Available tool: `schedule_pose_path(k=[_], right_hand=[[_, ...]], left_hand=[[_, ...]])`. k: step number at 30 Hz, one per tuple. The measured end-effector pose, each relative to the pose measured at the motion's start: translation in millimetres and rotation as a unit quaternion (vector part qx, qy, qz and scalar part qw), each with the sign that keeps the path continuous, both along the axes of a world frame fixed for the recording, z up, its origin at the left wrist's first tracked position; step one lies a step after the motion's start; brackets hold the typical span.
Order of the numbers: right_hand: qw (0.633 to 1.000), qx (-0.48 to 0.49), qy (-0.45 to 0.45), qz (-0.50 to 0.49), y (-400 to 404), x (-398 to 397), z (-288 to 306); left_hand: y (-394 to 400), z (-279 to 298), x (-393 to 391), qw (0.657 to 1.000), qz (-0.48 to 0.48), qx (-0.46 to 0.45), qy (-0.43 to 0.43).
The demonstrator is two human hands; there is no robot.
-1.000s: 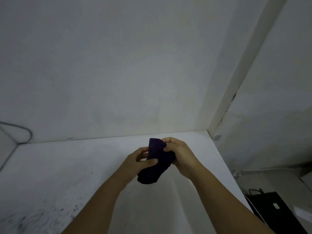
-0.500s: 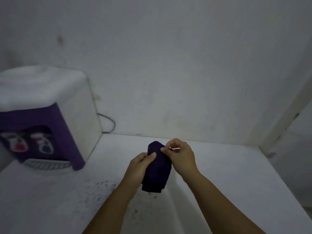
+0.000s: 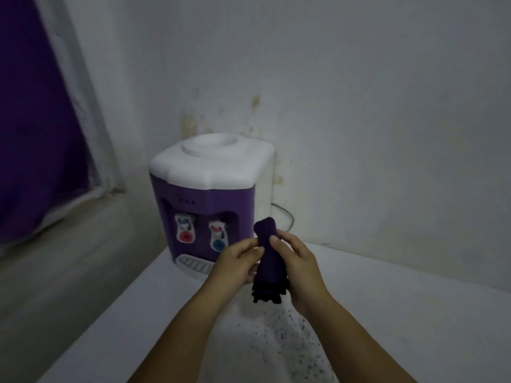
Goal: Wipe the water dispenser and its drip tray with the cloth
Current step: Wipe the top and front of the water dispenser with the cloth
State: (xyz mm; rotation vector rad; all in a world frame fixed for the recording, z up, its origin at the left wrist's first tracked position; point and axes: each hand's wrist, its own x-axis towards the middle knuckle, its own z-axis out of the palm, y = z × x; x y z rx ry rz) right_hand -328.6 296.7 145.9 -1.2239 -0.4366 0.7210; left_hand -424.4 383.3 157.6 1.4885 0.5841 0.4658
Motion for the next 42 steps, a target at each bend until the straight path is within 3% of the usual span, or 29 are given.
schedule_pose_path(k=[5,9,12,16,20,22,25,26,28,31,33,36,38,42], right_hand=[[0.988,0.043,-0.138,-0.048,48.2,9.8,51.2],[0.952,0.012,-0.288,-0.106,86.3,23.7,85.3],[0.904,-0.040,-0.402,-0.138,113.9,31.5,97.8],[0.837,-0.109,-0.513,-0.156,150.5,31.6,93.6],[0.722,-0.173,-0.641,-0.196,172.6,21.1,81.2],[0.715,-0.195,-0.636,-0.215,174.0,27.9,80.4],[0.792,-0.233,-0.490,-0.279,176.9,48.3,88.8],[0.799,-0.247,-0.461,-0.296,179.1,50.2,91.2],[0.759,-0.278,-0.501,-0.307,188.5,39.6,91.4],[0.688,-0.238,-0.631,-0.267,201.5,8.8,81.0],[0.688,-0.244,-0.637,-0.249,195.3,12.6,82.8],[0.727,-0.319,-0.530,-0.298,185.3,44.7,99.4],[0.727,-0.349,-0.502,-0.312,191.3,48.8,105.2],[0.677,-0.262,-0.643,-0.243,206.7,10.3,89.5]], left_hand=[[42.9,38.9,-4.1,0.993,0.058,0.100,-0.025],[84.6,60.3,-10.3,0.969,0.134,0.205,-0.040],[115.3,69.9,-7.7,0.933,0.194,0.304,-0.019],[160.8,75.3,0.6,0.897,0.197,0.396,0.018],[210.1,76.3,6.0,0.873,0.176,0.454,0.023],[227.7,72.5,9.0,0.867,0.148,0.476,0.023],[252.6,68.3,14.1,0.851,0.130,0.509,0.009],[257.4,68.5,16.9,0.846,0.129,0.517,0.007],[263.0,72.4,26.1,0.837,0.126,0.532,0.013],[267.0,75.6,40.4,0.830,0.129,0.542,0.018],[269.9,73.7,45.2,0.843,0.133,0.522,0.010],[272.8,67.9,45.3,0.842,0.135,0.522,-0.010],[272.3,68.3,45.6,0.838,0.137,0.528,-0.013],[272.4,67.1,46.0,0.829,0.147,0.539,-0.010]])
